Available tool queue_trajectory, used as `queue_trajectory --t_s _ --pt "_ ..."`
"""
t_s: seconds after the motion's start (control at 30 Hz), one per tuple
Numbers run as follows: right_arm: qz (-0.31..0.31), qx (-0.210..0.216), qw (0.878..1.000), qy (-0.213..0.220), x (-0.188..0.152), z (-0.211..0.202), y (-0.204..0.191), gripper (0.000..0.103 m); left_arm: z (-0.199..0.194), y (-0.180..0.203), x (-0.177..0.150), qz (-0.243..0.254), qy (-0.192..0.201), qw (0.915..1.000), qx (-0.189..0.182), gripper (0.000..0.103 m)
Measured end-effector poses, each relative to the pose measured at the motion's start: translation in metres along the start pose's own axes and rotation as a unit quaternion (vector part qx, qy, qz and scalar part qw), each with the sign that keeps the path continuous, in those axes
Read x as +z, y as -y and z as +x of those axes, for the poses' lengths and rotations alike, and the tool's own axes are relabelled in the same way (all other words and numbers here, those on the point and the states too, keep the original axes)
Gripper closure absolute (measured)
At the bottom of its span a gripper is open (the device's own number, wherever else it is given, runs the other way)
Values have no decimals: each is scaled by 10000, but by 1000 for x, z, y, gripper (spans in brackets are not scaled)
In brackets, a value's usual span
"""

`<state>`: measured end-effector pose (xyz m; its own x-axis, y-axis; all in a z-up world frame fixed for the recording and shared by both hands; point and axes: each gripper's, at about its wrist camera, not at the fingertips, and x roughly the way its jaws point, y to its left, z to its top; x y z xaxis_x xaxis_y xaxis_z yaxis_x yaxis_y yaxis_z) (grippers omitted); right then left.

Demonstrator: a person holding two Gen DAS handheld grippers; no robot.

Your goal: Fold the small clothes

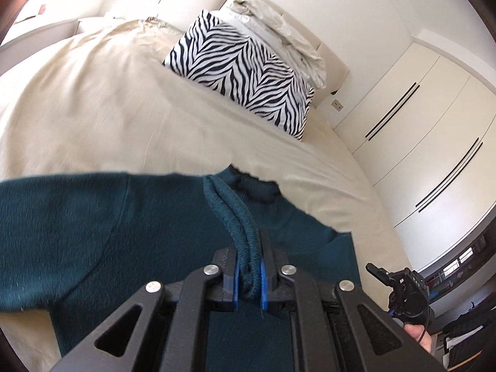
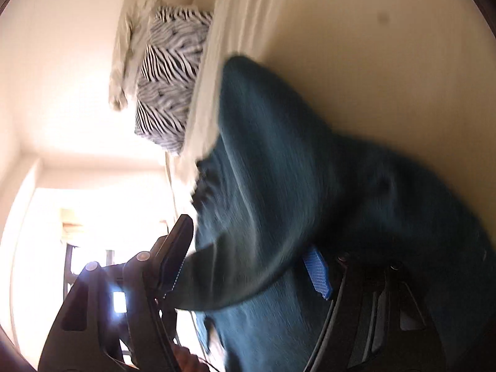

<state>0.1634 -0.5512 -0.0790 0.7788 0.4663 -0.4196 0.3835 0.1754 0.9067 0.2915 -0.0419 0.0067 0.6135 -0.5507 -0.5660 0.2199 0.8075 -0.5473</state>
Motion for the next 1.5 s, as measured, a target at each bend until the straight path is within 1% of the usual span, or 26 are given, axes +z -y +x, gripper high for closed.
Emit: queue_trajectory --t_s 0.07,0.13,0.23,0.3,0.37,0.43,0.5,0.57,0.63,0.77,0.83,0.9,0.97,1.03,1.1,1.17,1.23,1.3,1.37,1.4,1.5 --pt "160 350 9988 290 12 -7 0 36 0 6 7 78 106 9999 -23 93" --pt "288 615 9967 438 20 -11 1 36 -2 11 16 140 232 9996 -91 93" --pt "427 904 9933 583 20 -17 9 36 1 13 22 122 343 9992 -187 93" --pt "403 822 9940 602 15 -16 19 38 8 5 15 142 248 9995 -106 93" --pt "342 785 9946 578 11 -16 28 44 19 -6 3 142 67 9999 36 93" --pt "342 886 9940 551 8 -17 37 46 28 -28 -14 -45 -175 9997 191 93" --pt "358 948 9935 517 7 -20 43 46 33 -50 -28 -352 -335 9985 236 93" --pt "282 817 9953 439 3 -21 42 46 35 -65 -41 -560 -459 9971 252 93" --pt "95 528 9980 345 -3 -25 40 45 33 -67 -50 -569 -490 9969 255 93" --pt "-150 -269 9994 152 -23 -49 34 43 30 -66 -56 -517 -490 9972 244 92" --pt "-235 -283 9991 204 -25 -65 29 42 32 -65 -57 -481 -521 9970 315 89" --pt "-468 -260 9979 362 -23 -78 11 42 35 -64 -56 -463 -541 9968 353 89" --pt "-722 -243 9965 351 -12 -75 -8 42 36 -65 -56 -471 -524 9969 350 89" --pt "-794 -208 9965 166 1 -59 -22 42 35 -67 -56 -497 -491 9970 339 89" --pt "-862 -267 9959 -60 14 -34 -30 42 35 -68 -56 -527 -491 9969 326 89" --pt "-892 -454 9943 -369 23 -3 -26 42 35 -69 -56 -530 -489 9969 309 89" --pt "-891 -815 9907 -624 27 22 -12 43 35 -71 -57 -511 -474 9972 286 89" --pt "-897 -693 9921 -544 31 25 -9 43 37 -72 -57 -524 -447 9973 266 88" --pt "-926 -497 9932 -493 40 24 -16 43 37 -75 -59 -560 -392 9974 228 87" --pt "-908 -464 9939 -421 47 23 -20 43 36 -77 -60 -578 -368 9974 207 87" --pt "-834 -600 9944 -250 69 24 -28 42 37 -78 -60 -620 -320 9974 165 87"
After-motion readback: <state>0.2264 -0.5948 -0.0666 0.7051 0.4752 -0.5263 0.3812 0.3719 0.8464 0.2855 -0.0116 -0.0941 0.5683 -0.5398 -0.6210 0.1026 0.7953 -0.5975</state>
